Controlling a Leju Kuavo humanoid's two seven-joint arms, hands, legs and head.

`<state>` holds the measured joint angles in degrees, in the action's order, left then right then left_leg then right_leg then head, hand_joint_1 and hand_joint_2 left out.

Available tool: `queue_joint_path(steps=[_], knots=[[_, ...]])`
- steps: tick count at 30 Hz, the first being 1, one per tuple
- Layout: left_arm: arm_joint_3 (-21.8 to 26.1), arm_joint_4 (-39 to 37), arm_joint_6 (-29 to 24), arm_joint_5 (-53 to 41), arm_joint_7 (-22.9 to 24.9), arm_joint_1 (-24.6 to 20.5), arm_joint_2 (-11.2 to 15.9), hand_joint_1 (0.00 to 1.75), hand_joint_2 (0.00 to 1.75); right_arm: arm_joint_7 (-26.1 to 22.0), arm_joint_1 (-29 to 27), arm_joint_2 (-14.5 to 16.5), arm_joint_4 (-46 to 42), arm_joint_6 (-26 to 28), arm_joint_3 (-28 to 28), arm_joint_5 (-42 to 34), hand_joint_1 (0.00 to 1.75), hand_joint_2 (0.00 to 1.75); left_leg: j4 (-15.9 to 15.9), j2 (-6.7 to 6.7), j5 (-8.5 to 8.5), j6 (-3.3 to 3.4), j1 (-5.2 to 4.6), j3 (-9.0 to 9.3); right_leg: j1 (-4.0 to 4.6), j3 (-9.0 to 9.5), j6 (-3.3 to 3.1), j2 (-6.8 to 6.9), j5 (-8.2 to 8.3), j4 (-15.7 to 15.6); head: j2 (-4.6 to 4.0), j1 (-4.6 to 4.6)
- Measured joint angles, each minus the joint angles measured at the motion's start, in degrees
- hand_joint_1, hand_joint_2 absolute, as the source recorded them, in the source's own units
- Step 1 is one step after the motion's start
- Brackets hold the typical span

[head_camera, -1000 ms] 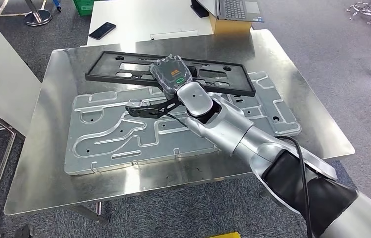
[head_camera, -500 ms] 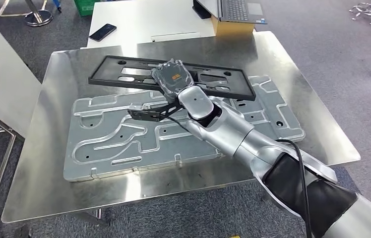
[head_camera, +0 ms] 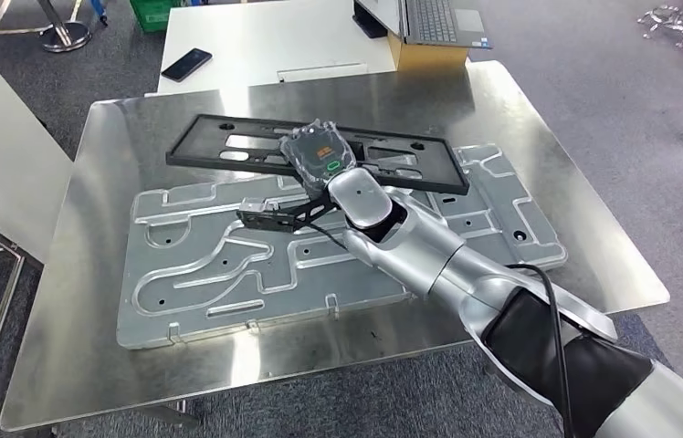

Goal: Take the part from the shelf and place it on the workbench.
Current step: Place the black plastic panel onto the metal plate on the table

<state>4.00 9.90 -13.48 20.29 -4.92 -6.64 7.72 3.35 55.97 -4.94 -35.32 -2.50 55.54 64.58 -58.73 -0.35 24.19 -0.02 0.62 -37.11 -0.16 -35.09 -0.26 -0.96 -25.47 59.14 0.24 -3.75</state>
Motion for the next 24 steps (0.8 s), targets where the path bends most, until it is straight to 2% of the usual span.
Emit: queue_joint_path(steps=[2,3,5,6,7,8,9,10,12,13,16,17,19,21,22,23,24], knots=[[0.00,0.00,0.28,-0.11,0.04,0.01,0.00,0.00,1.75,-0.04,0.01,0.00,0.04,0.07,0.00,-0.08,0.00,0.00,0.47,0.05,-0.09,0.68,0.21,0.37,0.01,-0.47,0.47,0.21,-0.95,1.21,0.00,-0.07],[-0.01,0.00,0.35,-0.26,0.21,-0.02,0.01,0.00,1.75,-0.08,0.05,0.00,0.05,0.15,0.00,-0.08,0.00,0.00,0.69,0.09,-0.11,1.01,0.30,0.63,0.02,-1.47,0.64,0.32,-2.15,3.45,0.00,-0.12],[-0.01,0.00,0.38,-0.58,0.68,-0.04,0.05,0.00,1.75,-0.26,-0.08,0.00,0.09,0.29,0.00,-0.08,0.00,0.00,0.74,0.13,0.08,1.48,0.17,0.96,-0.01,-5.17,0.75,0.46,-5.37,10.94,0.00,-0.17],[-0.02,0.00,0.38,-0.72,0.92,-0.03,0.07,0.00,1.75,-0.36,-0.32,0.00,0.15,0.35,0.00,-0.08,0.00,0.00,0.70,0.13,0.18,1.62,0.09,1.07,-0.01,-7.16,0.75,0.47,-6.39,14.51,0.00,-0.17],[-0.02,0.00,0.39,-0.78,1.07,-0.02,0.08,0.00,1.75,-0.43,-0.57,0.00,0.22,0.37,0.00,-0.08,0.00,0.00,0.65,0.10,0.30,1.71,0.03,1.17,-0.02,-8.45,0.70,0.47,-6.46,16.46,0.00,-0.16],[-0.02,0.00,0.42,-0.81,1.16,0.00,0.08,0.00,1.75,-0.48,-0.76,0.00,0.28,0.39,0.00,-0.09,0.00,0.00,0.56,0.04,0.44,1.75,-0.02,1.29,-0.01,-8.71,0.58,0.47,-5.46,16.28,0.00,-0.18],[-0.03,0.00,0.44,-0.82,1.21,0.02,0.09,0.00,1.31,-0.48,-0.82,0.00,0.32,0.41,0.00,-0.09,0.00,0.00,0.42,-0.04,0.62,1.72,-0.05,1.43,0.02,-7.78,0.39,0.47,-3.51,13.78,0.00,-0.18],[-0.04,0.00,0.48,-0.82,1.22,0.03,0.09,0.00,0.87,-0.49,-0.73,0.00,0.34,0.43,0.00,-0.09,0.00,0.00,0.25,-0.11,0.85,1.64,-0.07,1.56,0.06,-6.03,0.11,0.46,-1.28,9.86,0.00,-0.18],[-0.06,0.00,0.53,-0.78,1.24,0.04,0.10,0.00,0.00,-0.49,-0.41,0.03,0.35,0.52,0.00,-0.08,0.00,0.00,-0.15,-0.20,1.28,1.28,-0.26,1.59,0.30,-2.69,-0.42,0.45,1.18,2.96,0.00,-0.13],[-0.07,0.00,0.56,-0.73,1.25,0.04,0.10,0.00,0.00,-0.51,-0.30,0.07,0.35,0.58,0.00,-0.09,0.00,0.00,-0.23,-0.21,1.36,1.04,-0.31,1.53,0.43,-1.88,-0.59,0.42,1.42,1.28,0.00,-0.12],[-0.07,0.00,0.86,-0.43,1.24,0.15,0.14,0.00,0.00,-0.56,-0.24,0.18,0.34,0.70,0.00,-0.10,0.00,0.00,-0.19,-0.18,1.45,0.27,-0.22,1.45,0.45,-1.49,-0.99,0.34,1.45,0.33,0.00,-0.12],[-0.07,0.00,1.01,-0.28,1.19,0.20,0.16,0.00,0.00,-0.55,-0.20,0.19,0.34,0.72,0.00,-0.10,0.00,0.00,-0.87,-0.14,2.05,-0.02,-0.18,1.21,0.31,-1.28,-1.22,0.36,1.58,0.02,0.00,-0.05],[-0.07,0.00,1.29,0.01,1.05,0.25,0.21,0.00,0.00,-0.54,-0.08,0.21,0.33,0.72,0.00,-0.10,0.00,0.00,-5.41,-0.04,4.82,-0.62,-0.03,-0.72,0.02,-0.90,-1.56,0.41,1.77,-0.45,0.00,0.09],[-0.07,0.00,1.53,0.11,0.95,0.33,0.23,0.00,0.00,-0.54,-0.10,0.22,0.34,0.68,0.00,-0.10,0.00,0.00,-12.62,0.00,7.87,-1.12,0.09,-4.09,0.00,-0.84,-1.68,0.42,1.76,-0.47,0.00,0.15],[-0.07,0.00,1.63,0.12,0.93,0.42,0.24,0.00,0.00,-0.55,-0.19,0.22,0.34,0.66,0.00,-0.10,0.00,0.00,-14.97,0.02,8.36,-1.30,0.16,-5.31,0.00,-0.85,-1.70,0.41,1.73,-0.42,0.00,0.15],[-0.07,0.00,1.70,0.12,0.94,0.50,0.22,0.00,0.00,-0.55,-0.26,0.23,0.34,0.64,0.00,-0.10,0.00,0.00,-15.29,0.03,7.77,-1.42,0.21,-5.59,0.00,-0.85,-1.70,0.40,1.71,-0.33,0.00,0.15],[-0.07,0.00,1.75,0.12,0.94,0.54,0.23,0.00,0.00,-0.55,-0.28,0.23,0.33,0.64,0.00,-0.10,0.00,0.00,-13.27,0.04,6.20,-1.46,0.26,-4.70,-0.02,-0.84,-1.69,0.38,1.68,-0.21,0.00,0.15]])
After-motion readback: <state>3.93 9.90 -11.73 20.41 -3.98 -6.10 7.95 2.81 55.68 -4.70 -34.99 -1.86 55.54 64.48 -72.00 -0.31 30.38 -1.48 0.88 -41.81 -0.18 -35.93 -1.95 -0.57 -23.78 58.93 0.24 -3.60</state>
